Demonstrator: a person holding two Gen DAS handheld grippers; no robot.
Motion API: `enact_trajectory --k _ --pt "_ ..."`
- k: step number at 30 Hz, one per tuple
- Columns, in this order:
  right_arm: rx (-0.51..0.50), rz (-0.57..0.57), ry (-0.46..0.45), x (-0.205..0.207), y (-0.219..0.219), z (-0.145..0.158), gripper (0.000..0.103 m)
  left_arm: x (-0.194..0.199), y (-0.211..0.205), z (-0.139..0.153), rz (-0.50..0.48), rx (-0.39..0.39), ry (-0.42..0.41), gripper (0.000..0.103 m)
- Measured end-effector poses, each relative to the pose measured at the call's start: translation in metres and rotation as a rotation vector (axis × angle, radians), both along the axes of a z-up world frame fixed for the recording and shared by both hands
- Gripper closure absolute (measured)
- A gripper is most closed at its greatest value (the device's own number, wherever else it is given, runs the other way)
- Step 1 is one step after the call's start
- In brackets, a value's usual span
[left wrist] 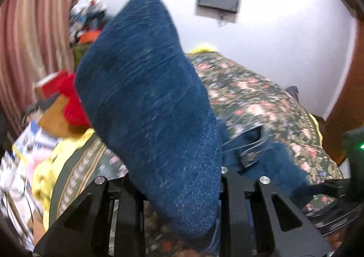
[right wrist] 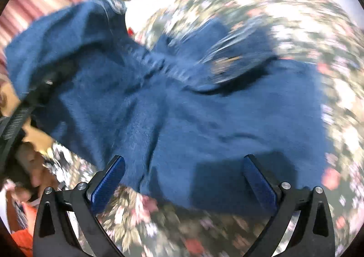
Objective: Fold large clothes
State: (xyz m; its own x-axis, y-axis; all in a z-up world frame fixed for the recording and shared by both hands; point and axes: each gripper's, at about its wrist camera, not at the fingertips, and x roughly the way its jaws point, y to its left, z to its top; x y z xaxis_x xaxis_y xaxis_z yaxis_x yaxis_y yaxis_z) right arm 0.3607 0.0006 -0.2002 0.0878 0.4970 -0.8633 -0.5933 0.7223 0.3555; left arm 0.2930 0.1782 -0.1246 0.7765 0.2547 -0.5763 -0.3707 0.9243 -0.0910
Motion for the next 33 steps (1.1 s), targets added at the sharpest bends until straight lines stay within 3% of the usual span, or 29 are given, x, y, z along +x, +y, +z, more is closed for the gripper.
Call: enact_trajectory --k 3,7,9,11,14,17,20,26,31,33 --pt "0.000 -0.127 -0.068 -0.001 -0.058 0.027 0.000 0.021 -0.046 0.014 -0.093 0.082 -0.030 0.080" --pt "0.027 -0.256 -0.102 -0.009 -0.128 0.051 0.000 0.044 -0.117 0.009 -0.244 0.200 -0.025 0.080" --pt "0.047 -0.335 -0.101 -0.010 -0.165 0.060 0.000 0.054 -0.146 -0.004 -0.321 0.230 0.017 0.080" --pt "0.061 -0.393 -0.095 -0.013 -0.191 0.065 0.000 0.065 -0.178 -0.032 -0.429 0.268 0.124 0.080" --pt "0.070 -0.468 -0.086 -0.015 -0.217 0.065 0.000 0.067 -0.203 -0.070 -0.506 0.318 0.267 0.079" --pt "0.079 -0.501 -0.080 -0.022 -0.238 0.068 0.000 0.053 -0.211 -0.078 -0.526 0.383 0.276 0.070" --pt "0.073 -0.495 -0.083 -0.024 -0.241 0.069 0.000 0.044 -0.201 -0.069 -0.575 0.274 0.289 0.054" --pt "0.091 -0.441 -0.127 -0.028 -0.227 0.084 0.000 0.014 -0.171 -0.045 -0.600 0.105 0.281 0.041" --pt "0.147 -0.357 -0.180 -0.029 -0.189 0.109 0.000 -0.012 -0.138 -0.018 -0.500 0.076 0.217 0.029" --pt "0.154 -0.319 -0.195 -0.027 -0.168 0.115 0.000 -0.017 -0.121 -0.012 -0.433 0.090 0.190 0.019"
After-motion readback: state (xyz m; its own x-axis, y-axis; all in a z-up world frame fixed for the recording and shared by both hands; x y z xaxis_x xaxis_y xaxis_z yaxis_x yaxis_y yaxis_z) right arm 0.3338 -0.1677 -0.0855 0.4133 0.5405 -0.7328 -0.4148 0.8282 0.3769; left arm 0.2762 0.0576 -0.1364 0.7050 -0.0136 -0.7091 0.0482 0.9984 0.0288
